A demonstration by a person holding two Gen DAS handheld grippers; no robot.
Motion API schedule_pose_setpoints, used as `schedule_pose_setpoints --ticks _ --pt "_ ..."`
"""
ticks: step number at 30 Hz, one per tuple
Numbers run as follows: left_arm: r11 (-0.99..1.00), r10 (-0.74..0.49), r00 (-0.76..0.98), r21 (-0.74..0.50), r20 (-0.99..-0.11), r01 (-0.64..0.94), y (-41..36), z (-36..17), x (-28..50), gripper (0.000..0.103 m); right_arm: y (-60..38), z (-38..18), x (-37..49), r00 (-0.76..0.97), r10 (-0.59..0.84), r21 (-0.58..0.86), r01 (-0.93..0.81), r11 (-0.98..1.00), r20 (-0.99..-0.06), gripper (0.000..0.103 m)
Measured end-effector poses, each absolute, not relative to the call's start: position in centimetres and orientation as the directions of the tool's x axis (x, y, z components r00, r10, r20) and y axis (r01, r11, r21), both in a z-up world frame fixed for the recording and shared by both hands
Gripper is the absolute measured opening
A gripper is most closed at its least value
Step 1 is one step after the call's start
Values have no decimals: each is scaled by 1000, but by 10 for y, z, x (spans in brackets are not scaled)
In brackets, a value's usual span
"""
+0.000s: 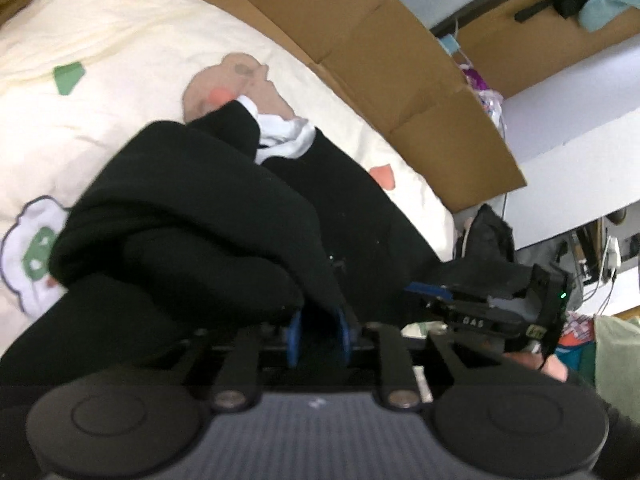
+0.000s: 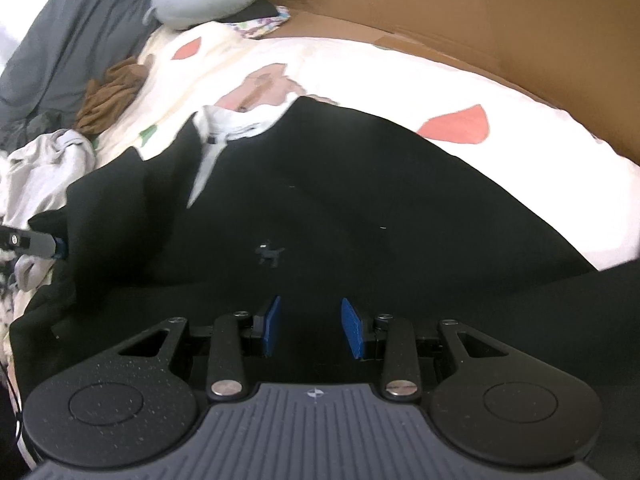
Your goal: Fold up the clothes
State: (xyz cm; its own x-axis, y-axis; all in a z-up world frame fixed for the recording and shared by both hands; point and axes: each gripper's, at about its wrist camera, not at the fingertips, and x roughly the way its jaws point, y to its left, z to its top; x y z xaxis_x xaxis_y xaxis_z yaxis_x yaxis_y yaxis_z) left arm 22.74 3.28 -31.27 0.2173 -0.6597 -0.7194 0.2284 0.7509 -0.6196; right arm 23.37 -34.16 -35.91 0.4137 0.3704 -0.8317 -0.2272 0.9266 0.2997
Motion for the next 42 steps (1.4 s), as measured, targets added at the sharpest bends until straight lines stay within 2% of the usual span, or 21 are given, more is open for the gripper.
schedule_pose_setpoints --ticks 5,7,8,11,17,22,26,30,35,38,39,40,42 --pt "767 -639 317 -610 -701 197 66 -290 230 31 -334 -361 232 398 371 288 -252 924 -839 40" --pt "783 -614 370 -596 -697 176 80 -284 234 48 -333 -362 232 395 369 287 -252 924 -841 40" --pt "793 -598 396 -587 -697 163 87 -282 236 51 -333 -362 232 394 369 287 -251 924 -842 40" --pt "816 -549 446 -568 -707 104 105 -282 245 53 -334 -363 233 393 367 286 -249 925 -843 40" --pt "845 -449 475 -532 -757 -50 136 -302 260 65 -333 -364 233 390 367 286 -250 925 -845 40" --pt "777 -454 448 -588 -770 -223 159 -339 261 71 -332 -366 232 386 368 287 -251 924 -846 40" --pt "697 -475 443 -633 -760 -338 170 -365 261 71 -332 -367 231 380 368 286 -256 923 -848 40" --pt "637 -484 474 -668 -735 -385 168 -378 267 79 -332 -367 230 376 370 288 -258 922 -849 40" --pt "599 -521 430 -675 -737 -431 157 -401 269 82 -331 -368 231 374 370 287 -261 922 -850 40" --pt "576 -543 404 -677 -736 -458 150 -414 271 82 -332 -369 231 371 370 287 -261 922 -852 40" --pt "572 -550 403 -681 -732 -457 148 -415 271 77 -332 -369 230 370 370 286 -262 922 -852 40" --pt "569 -556 402 -685 -728 -454 147 -416 271 63 -332 -369 230 369 370 286 -263 921 -853 40" --pt "581 -566 396 -691 -723 -430 144 -413 273 44 -332 -370 229 368 369 284 -265 921 -853 40"
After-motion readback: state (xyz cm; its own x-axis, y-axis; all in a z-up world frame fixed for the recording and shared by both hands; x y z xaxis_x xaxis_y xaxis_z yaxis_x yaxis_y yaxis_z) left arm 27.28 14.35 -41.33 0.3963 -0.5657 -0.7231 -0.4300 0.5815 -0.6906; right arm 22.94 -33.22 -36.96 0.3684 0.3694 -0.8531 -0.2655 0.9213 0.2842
